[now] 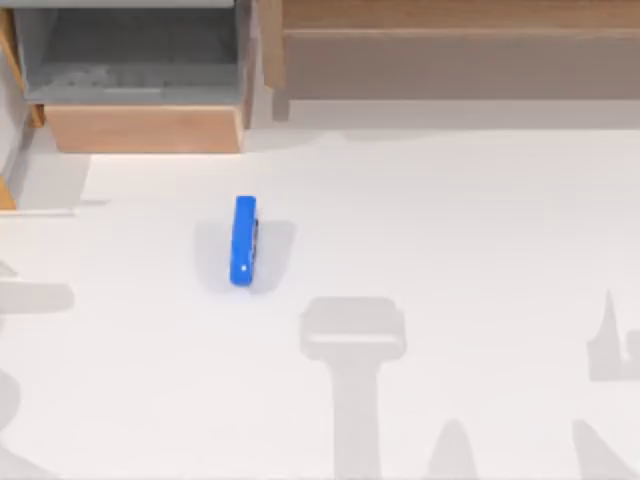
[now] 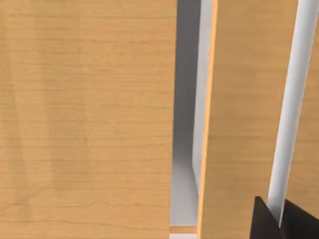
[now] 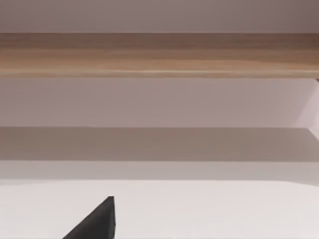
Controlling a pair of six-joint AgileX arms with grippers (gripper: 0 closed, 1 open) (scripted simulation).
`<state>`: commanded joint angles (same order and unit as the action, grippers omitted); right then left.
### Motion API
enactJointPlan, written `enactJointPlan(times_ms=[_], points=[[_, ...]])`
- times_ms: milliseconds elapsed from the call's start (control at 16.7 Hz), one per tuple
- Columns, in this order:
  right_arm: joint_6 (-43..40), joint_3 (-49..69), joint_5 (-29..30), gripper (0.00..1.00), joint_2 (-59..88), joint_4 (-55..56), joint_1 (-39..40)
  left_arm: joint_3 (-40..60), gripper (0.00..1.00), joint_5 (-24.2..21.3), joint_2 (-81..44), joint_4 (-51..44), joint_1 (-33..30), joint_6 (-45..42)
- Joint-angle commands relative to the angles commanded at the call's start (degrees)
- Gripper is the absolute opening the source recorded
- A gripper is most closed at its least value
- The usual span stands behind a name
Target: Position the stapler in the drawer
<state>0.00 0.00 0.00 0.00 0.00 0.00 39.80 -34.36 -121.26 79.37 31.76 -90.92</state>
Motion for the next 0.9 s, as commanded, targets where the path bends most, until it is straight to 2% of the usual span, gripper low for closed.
enactJointPlan(times_ms=[180, 600, 840, 900], points=[[0.0, 0.0, 0.0, 1.0, 0.0, 0.0, 0.0, -0.72, 0.0, -0.53, 0.29, 0.57, 0.19, -0.03], [0.0, 0.0, 0.0, 1.0, 0.0, 0.0, 0.0, -11.62, 0.0, -6.71, 4.41, 6.66, 6.47, -0.35], [0.0, 0.0, 0.0, 1.0, 0.0, 0.0, 0.0, -12.15, 0.0, -7.08, 4.65, 7.06, 6.88, -0.46], [0.0, 0.0, 0.0, 1.0, 0.0, 0.0, 0.0, -12.15, 0.08, -7.08, 4.65, 7.06, 6.88, -0.46]])
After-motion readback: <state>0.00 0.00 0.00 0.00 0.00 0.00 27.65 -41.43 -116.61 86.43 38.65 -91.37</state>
